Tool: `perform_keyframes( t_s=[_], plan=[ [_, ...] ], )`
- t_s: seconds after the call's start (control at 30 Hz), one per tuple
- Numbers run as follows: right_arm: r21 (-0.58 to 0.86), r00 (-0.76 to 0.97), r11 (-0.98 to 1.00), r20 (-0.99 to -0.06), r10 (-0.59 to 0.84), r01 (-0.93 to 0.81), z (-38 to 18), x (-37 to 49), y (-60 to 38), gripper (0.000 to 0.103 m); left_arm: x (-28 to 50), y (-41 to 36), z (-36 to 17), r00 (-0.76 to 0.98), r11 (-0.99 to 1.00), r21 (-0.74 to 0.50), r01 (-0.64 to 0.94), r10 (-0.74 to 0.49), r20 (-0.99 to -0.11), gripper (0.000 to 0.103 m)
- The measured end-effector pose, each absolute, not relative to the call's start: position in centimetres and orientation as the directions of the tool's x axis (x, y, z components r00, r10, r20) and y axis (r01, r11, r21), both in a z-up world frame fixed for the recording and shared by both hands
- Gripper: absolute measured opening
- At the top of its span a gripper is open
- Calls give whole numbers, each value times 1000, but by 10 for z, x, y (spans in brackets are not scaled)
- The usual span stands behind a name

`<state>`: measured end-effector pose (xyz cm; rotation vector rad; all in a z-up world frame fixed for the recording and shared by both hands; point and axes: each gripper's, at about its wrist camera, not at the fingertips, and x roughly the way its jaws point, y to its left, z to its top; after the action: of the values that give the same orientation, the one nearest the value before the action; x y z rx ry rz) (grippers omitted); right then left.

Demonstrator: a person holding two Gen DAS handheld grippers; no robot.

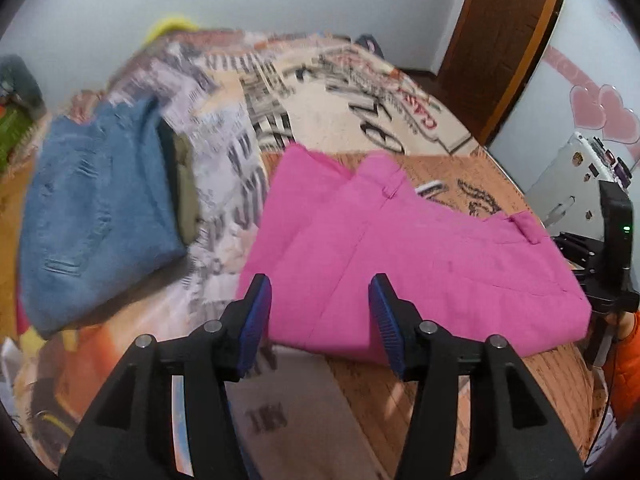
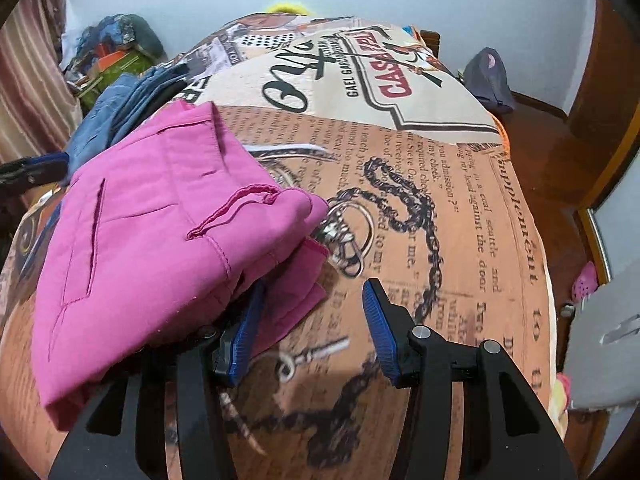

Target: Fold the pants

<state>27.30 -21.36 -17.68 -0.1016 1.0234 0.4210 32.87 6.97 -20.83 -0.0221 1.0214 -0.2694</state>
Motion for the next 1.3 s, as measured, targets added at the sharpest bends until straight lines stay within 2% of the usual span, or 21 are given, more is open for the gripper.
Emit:
perform_keyframes(
  t_s=[0.03, 0.07, 0.1, 0.13, 0.2, 0.33, 0.5, 0.73, 0.87, 0.93, 1.0, 1.07, 1.2, 1.3],
  plan=[
    [114, 447, 916, -845, 293, -384, -177, 274, -214, 46, 332, 70, -214, 472, 964, -158, 212, -243, -847, 46],
    [115, 448, 917, -845, 293, -382, -176, 274, -216, 46, 336, 70, -220, 453, 960, -177, 216, -259, -853, 33],
    [114, 451, 917, -843, 292, -381, -174, 272, -218, 46, 338, 71, -226, 434, 955, -204, 215, -281, -856, 25],
    [115, 455, 918, -841, 293, -379, -172, 269, -221, 46, 339, 72, -228, 428, 953, -218, 210, -290, -856, 24],
    [116, 462, 921, -837, 292, -373, -168, 267, -226, 46, 336, 75, -228, 428, 951, -232, 204, -299, -853, 11],
    [119, 486, 929, -825, 290, -352, -153, 257, -238, 46, 318, 77, -228, 431, 959, -201, 202, -271, -861, 5],
    [135, 523, 929, -794, 310, -345, -131, 248, -241, 47, 290, 83, -222, 453, 967, -187, 173, -246, -857, 5],
    [158, 552, 886, -731, 402, -436, -98, 224, -209, 48, 270, 87, -214, 458, 976, -152, 159, -209, -864, 5],
    [160, 518, 858, -738, 432, -487, -105, 220, -186, 48, 265, 96, -196, 516, 979, -159, 132, -204, -832, 6],
    [156, 489, 853, -762, 425, -498, -120, 225, -176, 48, 270, 99, -186, 541, 980, -153, 126, -198, -817, 10],
    [162, 463, 854, -783, 416, -494, -133, 228, -172, 48, 279, 99, -181, 553, 982, -134, 132, -185, -813, 24],
    [188, 437, 857, -796, 419, -480, -145, 233, -173, 48, 292, 98, -182, 552, 984, -110, 141, -170, -816, 31],
    [221, 424, 864, -799, 427, -452, -153, 240, -182, 48, 320, 95, -198, 506, 976, -144, 161, -207, -837, 37],
    [214, 429, 866, -800, 421, -451, -158, 241, -185, 48, 335, 89, -217, 454, 972, -143, 188, -215, -865, 37]
  ],
)
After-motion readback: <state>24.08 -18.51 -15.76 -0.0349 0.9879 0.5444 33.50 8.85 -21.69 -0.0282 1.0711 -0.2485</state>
